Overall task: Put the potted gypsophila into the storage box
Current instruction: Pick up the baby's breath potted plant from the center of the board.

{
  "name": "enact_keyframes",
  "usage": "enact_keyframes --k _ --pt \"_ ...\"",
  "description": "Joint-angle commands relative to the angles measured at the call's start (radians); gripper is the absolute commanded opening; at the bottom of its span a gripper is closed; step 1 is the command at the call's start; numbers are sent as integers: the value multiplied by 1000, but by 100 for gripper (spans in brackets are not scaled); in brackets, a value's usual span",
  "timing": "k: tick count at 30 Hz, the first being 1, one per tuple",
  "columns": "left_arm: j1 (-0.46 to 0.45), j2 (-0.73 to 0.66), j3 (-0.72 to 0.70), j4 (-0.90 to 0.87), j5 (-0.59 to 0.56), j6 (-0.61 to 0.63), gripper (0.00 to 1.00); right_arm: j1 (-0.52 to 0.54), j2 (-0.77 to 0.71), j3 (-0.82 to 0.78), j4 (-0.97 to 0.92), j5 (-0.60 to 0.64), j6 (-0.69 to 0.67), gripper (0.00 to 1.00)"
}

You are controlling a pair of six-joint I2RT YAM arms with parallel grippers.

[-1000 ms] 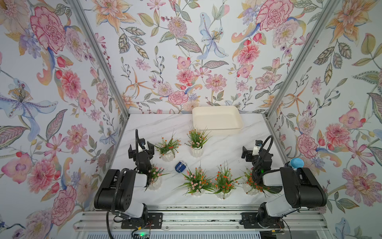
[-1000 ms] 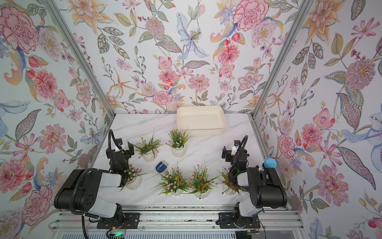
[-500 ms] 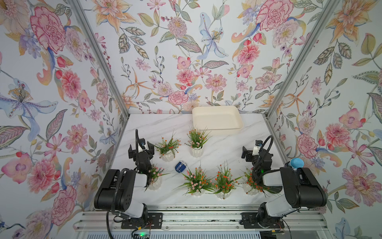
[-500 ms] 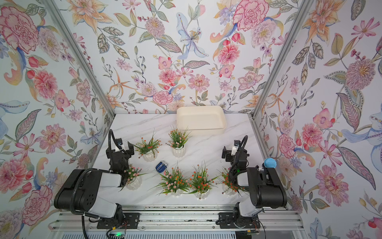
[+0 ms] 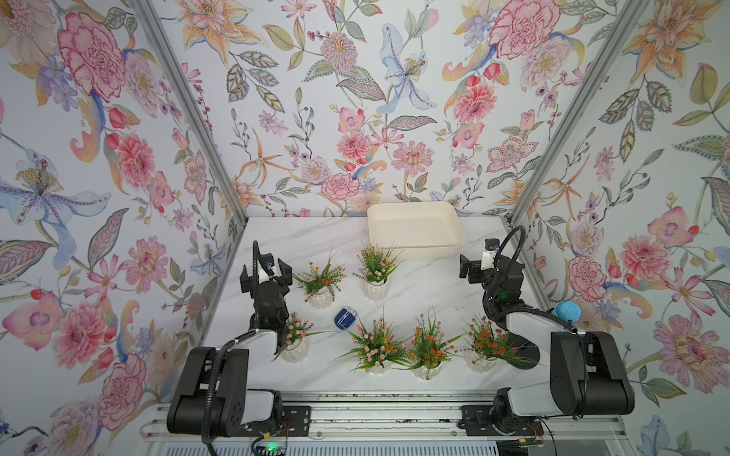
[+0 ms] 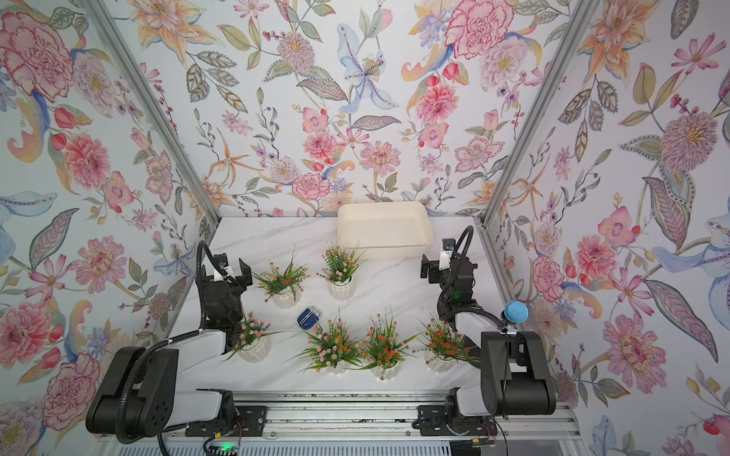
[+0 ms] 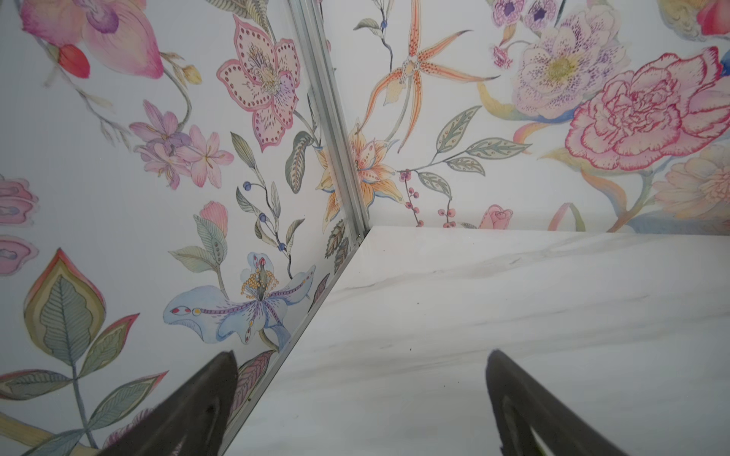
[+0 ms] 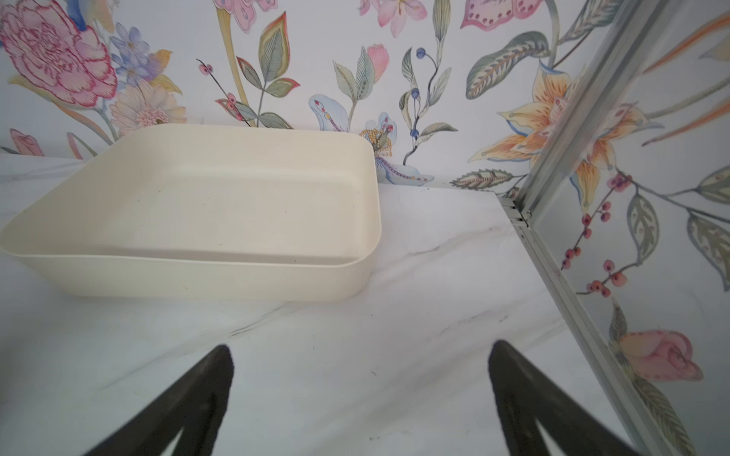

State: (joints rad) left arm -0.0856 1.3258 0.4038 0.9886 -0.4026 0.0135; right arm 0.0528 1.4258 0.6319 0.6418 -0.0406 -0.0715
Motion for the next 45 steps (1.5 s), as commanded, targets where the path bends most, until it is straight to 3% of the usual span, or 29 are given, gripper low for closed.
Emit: enact_keyframes --k 1,6,9,14,18,20,22,25,28,31,33,36,40,45 --pt "-9 -39 106 -147 34 25 100 17 4 99 -177 -91 -5 100" --pt "-11 -65 332 -426 86 -112 100 84 36 361 -465 -60 191 100" --pt "-30 -61 453 -521 141 -248 100 145 70 504 -589 -103 340 100" --pt "-135 -13 590 -626 200 -506 100 256 138 665 -711 -278 643 100" --pt "-219 47 653 -683 284 -693 100 376 137 675 -665 -268 740 100" --pt "-260 76 690 -715 308 -757 100 425 138 707 -679 -235 718 100" --pt "-300 97 724 -748 301 -776 100 456 124 744 -692 -189 673 100" --pt "-371 125 783 -826 249 -757 100 456 98 697 -532 -241 707 100" --pt "-416 102 751 -733 242 -705 100 437 98 724 -594 -270 738 100" --pt "-371 74 587 -513 331 -843 100 411 136 718 -474 -425 757 100" --pt "-317 91 528 -404 459 -929 100 404 188 805 -604 -403 742 100" --pt "-303 108 538 -301 583 -875 100 400 238 905 -781 -344 675 100" --pt "-299 127 687 -585 414 -716 100 426 230 894 -874 -177 610 100" --pt "-303 99 718 -755 204 -518 100 486 247 871 -1066 42 544 100"
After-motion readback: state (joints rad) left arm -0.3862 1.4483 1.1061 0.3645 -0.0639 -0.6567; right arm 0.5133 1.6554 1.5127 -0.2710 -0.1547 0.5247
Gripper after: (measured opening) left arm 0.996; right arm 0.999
